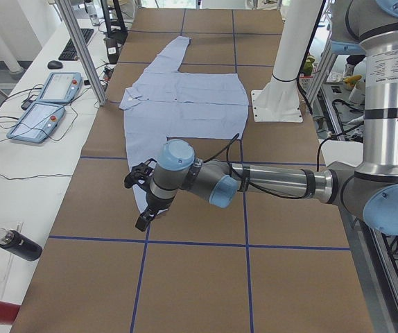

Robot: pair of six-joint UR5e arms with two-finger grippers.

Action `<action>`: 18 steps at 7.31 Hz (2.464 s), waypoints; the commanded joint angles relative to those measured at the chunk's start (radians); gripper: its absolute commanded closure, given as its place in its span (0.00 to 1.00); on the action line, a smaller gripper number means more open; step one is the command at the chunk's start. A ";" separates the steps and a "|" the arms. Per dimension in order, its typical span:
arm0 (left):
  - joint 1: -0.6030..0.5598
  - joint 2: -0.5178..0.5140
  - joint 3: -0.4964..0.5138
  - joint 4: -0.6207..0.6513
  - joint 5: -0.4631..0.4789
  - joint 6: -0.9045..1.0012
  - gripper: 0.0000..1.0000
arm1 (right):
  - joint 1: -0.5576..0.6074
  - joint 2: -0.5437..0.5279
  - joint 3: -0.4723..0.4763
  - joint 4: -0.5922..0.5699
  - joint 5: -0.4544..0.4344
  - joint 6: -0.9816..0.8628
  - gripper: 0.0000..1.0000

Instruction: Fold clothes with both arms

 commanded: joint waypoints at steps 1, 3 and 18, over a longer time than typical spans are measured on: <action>0.000 -0.074 0.034 -0.176 0.051 -0.032 0.00 | 0.000 0.037 0.003 0.099 -0.005 0.007 0.00; 0.000 -0.071 0.058 -0.250 0.051 -0.121 0.00 | 0.002 0.029 -0.005 0.133 -0.004 0.007 0.00; 0.001 -0.056 0.089 -0.311 0.051 -0.118 0.00 | -0.412 0.038 -0.629 1.207 -0.228 0.820 0.33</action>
